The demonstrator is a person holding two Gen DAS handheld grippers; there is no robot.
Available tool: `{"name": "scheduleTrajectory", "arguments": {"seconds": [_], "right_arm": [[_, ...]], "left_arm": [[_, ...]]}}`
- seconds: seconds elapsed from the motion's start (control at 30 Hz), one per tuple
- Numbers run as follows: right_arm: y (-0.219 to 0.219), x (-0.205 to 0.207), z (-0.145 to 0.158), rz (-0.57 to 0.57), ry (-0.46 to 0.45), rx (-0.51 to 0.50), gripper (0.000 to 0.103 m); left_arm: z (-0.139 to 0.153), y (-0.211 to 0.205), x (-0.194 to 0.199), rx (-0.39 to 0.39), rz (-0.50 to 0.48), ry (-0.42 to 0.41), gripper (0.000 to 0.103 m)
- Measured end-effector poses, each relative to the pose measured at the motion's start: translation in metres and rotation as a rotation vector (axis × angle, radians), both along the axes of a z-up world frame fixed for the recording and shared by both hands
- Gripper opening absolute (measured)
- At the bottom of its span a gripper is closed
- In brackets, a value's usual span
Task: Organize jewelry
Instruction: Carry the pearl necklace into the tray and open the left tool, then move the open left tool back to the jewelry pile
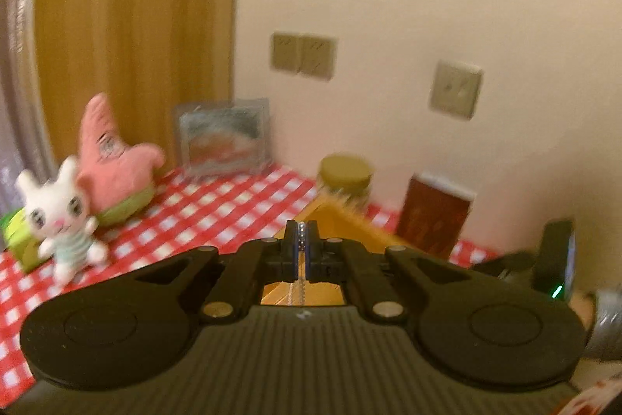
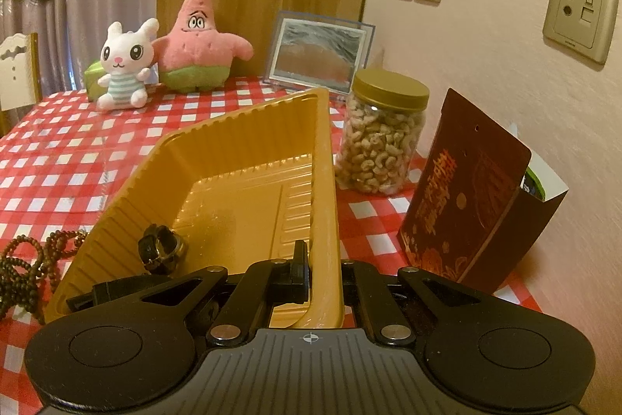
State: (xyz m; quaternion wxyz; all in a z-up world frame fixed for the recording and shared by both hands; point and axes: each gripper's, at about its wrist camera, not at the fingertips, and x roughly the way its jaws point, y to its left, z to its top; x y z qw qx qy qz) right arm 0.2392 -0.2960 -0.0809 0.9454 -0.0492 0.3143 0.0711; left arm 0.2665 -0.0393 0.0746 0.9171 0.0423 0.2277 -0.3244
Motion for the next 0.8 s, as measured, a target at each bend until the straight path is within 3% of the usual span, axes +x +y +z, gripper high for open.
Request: {"name": "scheduleTrajectory", "arguments": {"seconds": [0.17,0.33,0.47,0.8], "right_arm": [[0.000,0.000,0.000,-0.002,0.001,0.000,0.004],[0.000,-0.002,0.000,-0.004,0.004,0.004,0.004],[0.000,-0.004,-0.002,-0.006,0.007,0.007,0.004],[-0.003,-0.004,-0.004,-0.009,0.017,0.013,0.004]], "left_arm": [[0.007,-0.027,0.005,-0.042,-0.043,-0.004,0.002],[-0.014,-0.044,0.020,-0.031,-0.034,0.086,0.004],[-0.037,-0.049,0.027,-0.002,-0.012,0.147,0.024],[-0.063,-0.009,0.028,0.006,0.123,0.228,0.025]]}}
